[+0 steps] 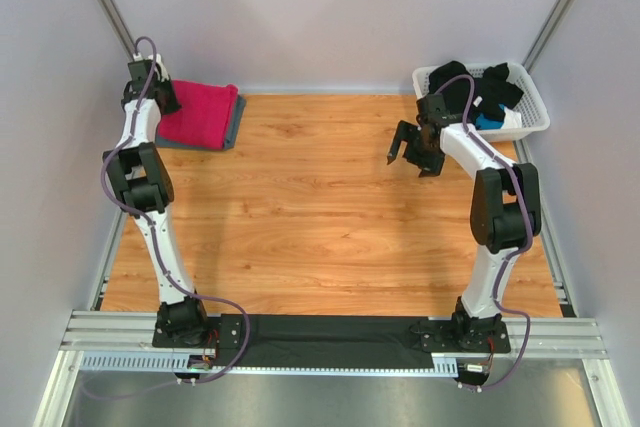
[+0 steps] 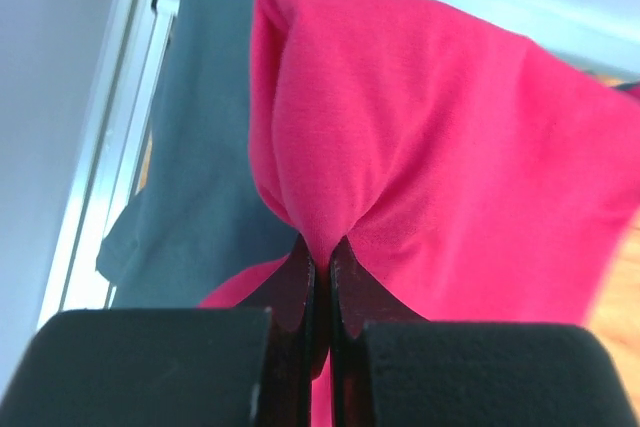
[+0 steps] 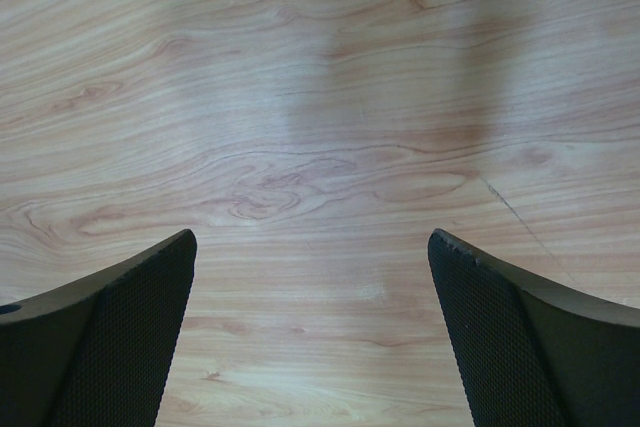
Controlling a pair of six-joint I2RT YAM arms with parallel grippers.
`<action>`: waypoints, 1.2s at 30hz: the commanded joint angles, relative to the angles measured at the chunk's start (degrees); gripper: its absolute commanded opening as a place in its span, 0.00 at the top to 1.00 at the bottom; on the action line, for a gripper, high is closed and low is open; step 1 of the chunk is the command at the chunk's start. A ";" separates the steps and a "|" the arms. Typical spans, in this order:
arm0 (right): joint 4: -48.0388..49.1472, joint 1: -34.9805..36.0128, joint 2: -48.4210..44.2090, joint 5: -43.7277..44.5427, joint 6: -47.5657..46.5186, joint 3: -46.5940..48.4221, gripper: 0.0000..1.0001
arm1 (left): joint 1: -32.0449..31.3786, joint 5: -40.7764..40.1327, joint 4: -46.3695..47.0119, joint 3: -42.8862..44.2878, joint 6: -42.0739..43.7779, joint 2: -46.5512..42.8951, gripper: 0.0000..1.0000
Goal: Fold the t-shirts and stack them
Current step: Neatly place the folded tshirt to the corner
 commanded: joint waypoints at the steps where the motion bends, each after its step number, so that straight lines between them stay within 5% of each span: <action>1: -2.19 -0.14 0.84 0.78 -0.64 3.60 0.00 | 0.99 -0.90 5.26 1.25 -1.92 2.28 1.00; 4: -2.54 -0.14 0.57 0.61 -0.81 4.39 0.00 | 1.34 -1.07 4.21 5.29 -2.00 6.49 0.99; 7: -3.59 -0.14 0.84 -0.01 -1.33 6.41 0.00 | 1.60 -0.99 3.24 8.81 -3.14 8.17 0.85; 8: -3.77 -0.14 0.84 -0.27 -1.60 7.03 0.00 | 1.60 -1.94 3.06 8.38 -3.58 7.83 0.59; 10: -3.86 -0.14 -0.21 -1.32 -2.65 8.17 0.00 | 1.52 -3.00 2.80 7.24 -4.11 5.90 0.35; 11: -3.51 -0.14 -0.83 -1.85 -3.00 8.35 0.00 | 1.60 -4.14 2.62 5.93 -4.55 4.93 0.02; 22: 0.18 -0.14 -20.50 -2.74 -6.61 3.97 0.00 | 1.60 -6.00 -3.61 -15.32 -7.62 -27.63 0.00; 29: 3.88 -0.14 -37.29 -3.87 -8.19 -5.62 0.00 | 1.60 8.48 -5.63 -34.76 -11.40 -52.79 0.00; 36: 7.56 -0.14 -55.20 -3.97 -7.59 -17.82 0.00 | 1.52 10.52 -13.72 -48.56 -10.98 -76.79 0.00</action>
